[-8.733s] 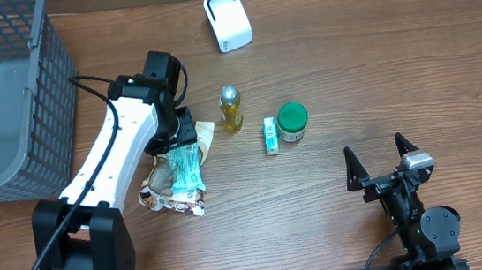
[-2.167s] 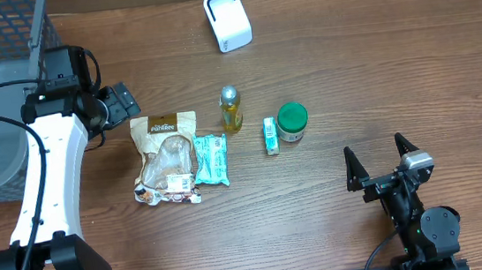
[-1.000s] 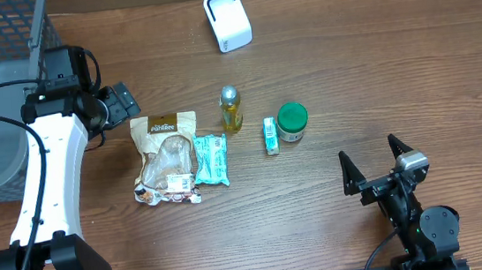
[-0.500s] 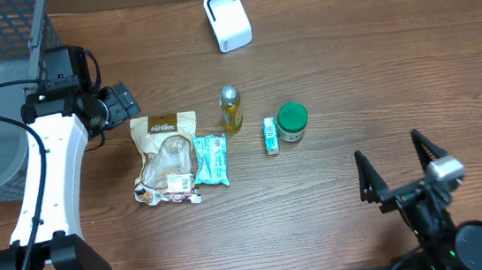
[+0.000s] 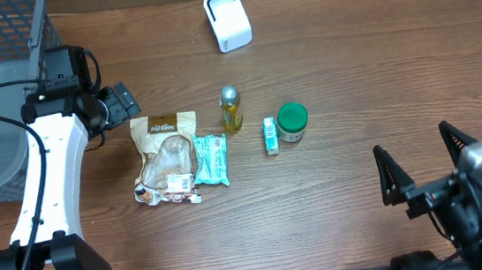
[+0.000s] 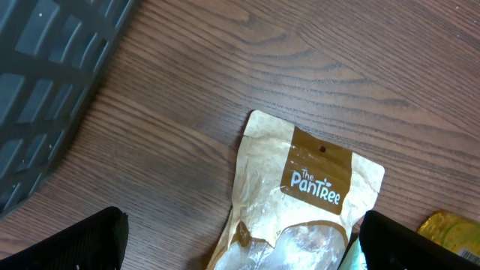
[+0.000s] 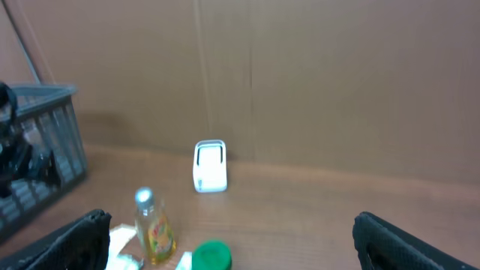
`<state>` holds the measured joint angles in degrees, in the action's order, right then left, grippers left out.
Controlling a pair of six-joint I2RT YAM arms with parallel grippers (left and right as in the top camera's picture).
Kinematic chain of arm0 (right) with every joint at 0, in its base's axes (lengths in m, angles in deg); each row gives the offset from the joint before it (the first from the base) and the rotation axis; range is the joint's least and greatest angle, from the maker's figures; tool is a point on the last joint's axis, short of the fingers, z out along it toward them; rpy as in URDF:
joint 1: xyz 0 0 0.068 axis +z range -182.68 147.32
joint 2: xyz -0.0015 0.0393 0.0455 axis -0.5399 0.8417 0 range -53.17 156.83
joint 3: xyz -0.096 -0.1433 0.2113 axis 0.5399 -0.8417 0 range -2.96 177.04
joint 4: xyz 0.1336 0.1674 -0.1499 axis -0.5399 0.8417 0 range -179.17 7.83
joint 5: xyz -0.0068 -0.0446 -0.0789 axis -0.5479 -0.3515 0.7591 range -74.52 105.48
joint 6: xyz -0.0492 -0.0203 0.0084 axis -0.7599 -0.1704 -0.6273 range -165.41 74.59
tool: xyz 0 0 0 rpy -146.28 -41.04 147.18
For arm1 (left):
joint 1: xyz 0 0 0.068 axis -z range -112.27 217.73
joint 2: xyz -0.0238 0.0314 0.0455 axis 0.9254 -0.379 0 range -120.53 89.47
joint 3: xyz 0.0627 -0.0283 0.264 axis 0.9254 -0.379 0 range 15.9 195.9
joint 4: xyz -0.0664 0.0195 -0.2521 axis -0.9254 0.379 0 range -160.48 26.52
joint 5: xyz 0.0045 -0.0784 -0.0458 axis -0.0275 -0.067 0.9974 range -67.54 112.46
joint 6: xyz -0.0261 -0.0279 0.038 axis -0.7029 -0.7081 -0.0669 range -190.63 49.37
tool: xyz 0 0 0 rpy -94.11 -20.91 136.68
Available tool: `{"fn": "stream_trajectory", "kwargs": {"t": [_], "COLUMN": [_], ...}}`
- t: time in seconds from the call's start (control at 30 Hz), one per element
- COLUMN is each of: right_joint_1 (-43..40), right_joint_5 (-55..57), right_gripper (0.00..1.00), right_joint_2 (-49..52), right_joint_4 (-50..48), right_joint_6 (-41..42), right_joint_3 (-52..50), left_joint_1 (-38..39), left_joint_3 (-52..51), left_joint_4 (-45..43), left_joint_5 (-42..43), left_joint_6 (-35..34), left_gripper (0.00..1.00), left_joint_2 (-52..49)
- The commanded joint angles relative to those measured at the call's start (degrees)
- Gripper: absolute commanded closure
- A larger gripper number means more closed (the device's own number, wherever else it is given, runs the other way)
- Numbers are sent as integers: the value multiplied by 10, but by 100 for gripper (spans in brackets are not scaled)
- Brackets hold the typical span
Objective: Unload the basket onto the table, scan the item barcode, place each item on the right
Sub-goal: 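Raise the right arm and swing its gripper toward the green-capped jar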
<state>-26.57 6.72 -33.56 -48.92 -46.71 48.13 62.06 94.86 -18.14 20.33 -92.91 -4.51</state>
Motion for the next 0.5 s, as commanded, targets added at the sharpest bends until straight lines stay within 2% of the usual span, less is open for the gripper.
{"fn": "stream_trajectory", "kwargs": {"t": [0.0, 0.2, 0.47], "right_joint_1": [3, 3, 3], "right_joint_5": [-4, -17, -37], "right_gripper": [0, 0, 0], "right_joint_2": [47, 109, 111], "right_joint_4": [34, 106, 109], "right_joint_6": [-22, -22, -2], "right_joint_3": [64, 161, 165], "left_joint_1": [1, 1, 1], "left_joint_3": [7, 7, 7], "left_joint_4": [-1, -1, -1], "left_joint_5": [3, 3, 3], "left_joint_6": [5, 5, 5], "left_gripper": [1, 1, 0], "left_joint_2": [6, 6, 6]}}
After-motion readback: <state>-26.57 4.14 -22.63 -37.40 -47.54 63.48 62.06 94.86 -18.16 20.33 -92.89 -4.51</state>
